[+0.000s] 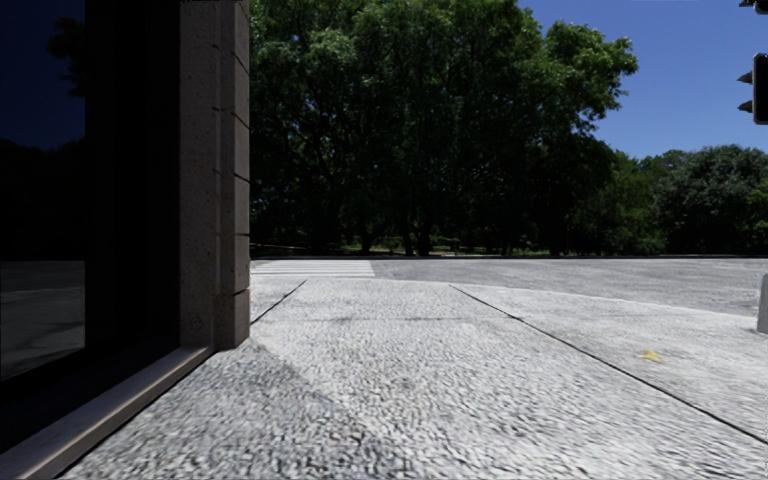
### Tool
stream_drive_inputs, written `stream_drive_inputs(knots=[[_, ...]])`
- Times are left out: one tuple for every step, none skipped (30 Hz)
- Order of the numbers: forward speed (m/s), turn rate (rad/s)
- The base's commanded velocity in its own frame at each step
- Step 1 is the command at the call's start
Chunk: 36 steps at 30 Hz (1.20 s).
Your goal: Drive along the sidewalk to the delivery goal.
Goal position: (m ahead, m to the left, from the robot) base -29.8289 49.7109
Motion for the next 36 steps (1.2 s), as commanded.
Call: stream_drive_inputs(knots=[[2.00, 0.00], [2.00, 0.00], [2.00, 0.00], [2.00, 0.00], [2.00, 0.00], [2.00, 0.00], [2.00, 0.00], [2.00, 0.00], [2.00, 0.00], [2.00, 0.00], [2.00, 0.00], [2.00, 0.00], [2.00, 0.00], [2.00, 0.00], [2.00, 0.00], [2.00, 0.00], [2.00, 0.00], [2.00, 0.00], [2.00, 0.00], [2.00, 0.00], [2.00, 0.00], [2.00, 0.00], [2.00, 0.00], [2.00, 0.00], [2.00, 0.00], [2.00, 0.00], [2.00, 0.00], [2.00, 0.00], [2.00, 0.00], [2.00, 0.00], [2.00, 0.00], [2.00, 0.00], [2.00, 0.00], [2.00, 0.00], [2.00, 0.00], [2.00, 0.00]])
